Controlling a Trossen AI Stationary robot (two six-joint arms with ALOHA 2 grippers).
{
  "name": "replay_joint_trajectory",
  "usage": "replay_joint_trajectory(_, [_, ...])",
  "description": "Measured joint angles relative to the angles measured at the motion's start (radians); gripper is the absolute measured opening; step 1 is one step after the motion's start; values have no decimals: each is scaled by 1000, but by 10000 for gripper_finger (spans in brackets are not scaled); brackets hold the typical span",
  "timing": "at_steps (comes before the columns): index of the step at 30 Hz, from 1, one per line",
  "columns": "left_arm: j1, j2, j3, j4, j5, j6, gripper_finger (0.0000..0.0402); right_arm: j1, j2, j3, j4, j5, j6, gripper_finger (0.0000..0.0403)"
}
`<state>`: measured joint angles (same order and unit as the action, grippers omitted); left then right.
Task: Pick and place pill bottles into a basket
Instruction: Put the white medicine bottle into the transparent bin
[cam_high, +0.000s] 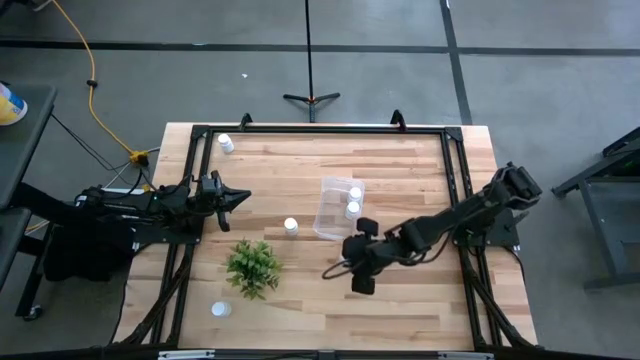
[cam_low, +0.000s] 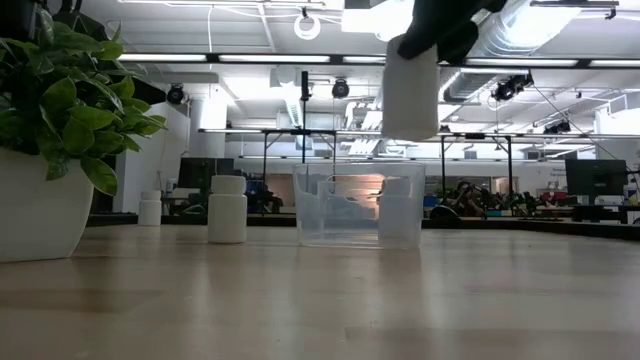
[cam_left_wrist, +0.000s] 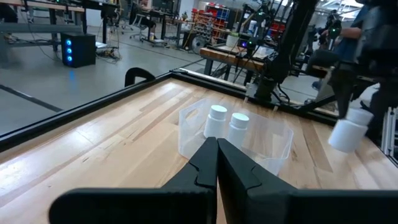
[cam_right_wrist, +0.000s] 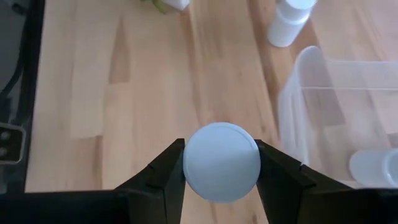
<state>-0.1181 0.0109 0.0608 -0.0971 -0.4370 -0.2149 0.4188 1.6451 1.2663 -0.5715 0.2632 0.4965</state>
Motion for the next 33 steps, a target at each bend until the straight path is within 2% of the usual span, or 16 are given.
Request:
replay_joint_trajectory(13, [0,0,0,0,0,-26,46,-118,0,0,-1,-26,22,150])
replay_joint_trajectory(21, [0,0,0,1,0,-11,46,-189,0,0,9,27,40,150])
replay_joint_trajectory(33, [0,0,0,1,34,1,46,-279,0,0,-53,16,40,150])
